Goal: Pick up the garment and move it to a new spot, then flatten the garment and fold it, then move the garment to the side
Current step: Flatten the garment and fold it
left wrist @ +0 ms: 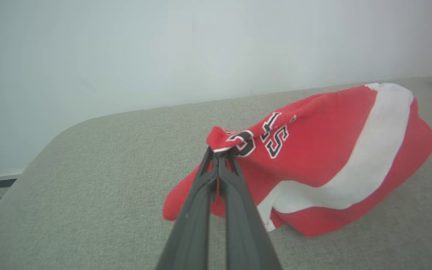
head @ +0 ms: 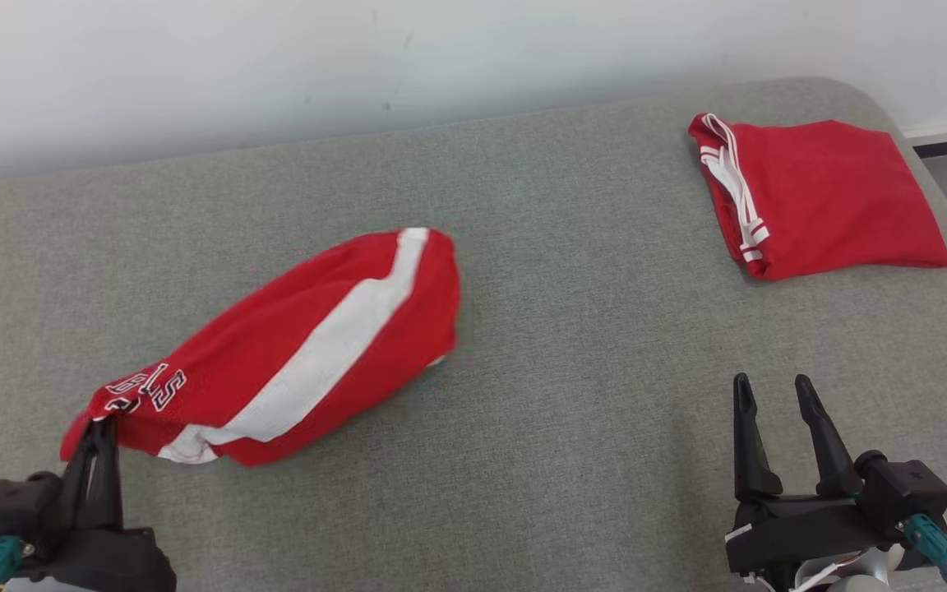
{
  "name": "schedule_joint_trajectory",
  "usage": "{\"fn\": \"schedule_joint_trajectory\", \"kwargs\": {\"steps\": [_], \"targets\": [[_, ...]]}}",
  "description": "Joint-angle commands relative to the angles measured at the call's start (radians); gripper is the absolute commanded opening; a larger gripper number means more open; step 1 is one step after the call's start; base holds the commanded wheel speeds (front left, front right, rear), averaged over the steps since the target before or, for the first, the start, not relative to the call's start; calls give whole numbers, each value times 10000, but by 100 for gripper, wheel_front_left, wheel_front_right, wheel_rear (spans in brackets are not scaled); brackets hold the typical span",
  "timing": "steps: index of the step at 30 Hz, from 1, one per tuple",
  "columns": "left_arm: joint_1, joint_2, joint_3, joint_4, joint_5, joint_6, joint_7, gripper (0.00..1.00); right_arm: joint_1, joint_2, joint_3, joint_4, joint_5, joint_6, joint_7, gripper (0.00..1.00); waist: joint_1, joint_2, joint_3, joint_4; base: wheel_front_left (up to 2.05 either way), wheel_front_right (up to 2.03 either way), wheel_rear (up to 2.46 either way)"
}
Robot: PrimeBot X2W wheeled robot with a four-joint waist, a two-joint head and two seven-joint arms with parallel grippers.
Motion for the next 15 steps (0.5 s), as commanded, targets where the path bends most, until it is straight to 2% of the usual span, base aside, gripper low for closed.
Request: {"fn": "schedule_joint_trajectory", "kwargs": {"steps": [1, 4, 5, 6, 15], "targets": [[115, 98, 1, 17, 28, 51, 42, 0, 19, 19, 29, 24, 62, -22, -39, 100, -1, 0, -3, -34, 0, 0, 0], [34, 5, 88, 114, -37, 160, -94, 0, 76, 24, 17, 51, 24, -22, -46, 100, -1, 0, -49, -58, 0, 0, 0], [17, 4, 67, 189, 16, 194, -122, 39, 103, 21, 3, 58, 6, -22, -41, 100, -1, 0, -68, -62, 0, 0, 0], [-62, -101, 74, 212, -7, 214, -255, 100, 129, 22, -17, 59, -10, -22, -34, 100, -1, 0, -93, -53, 0, 0, 0], [-38, -899, 64, 439, 15, 387, -1476, 100, 378, 24, -230, -104, -158, -22, 65, 100, -1, 0, -417, 326, 0, 0, 0]]}}
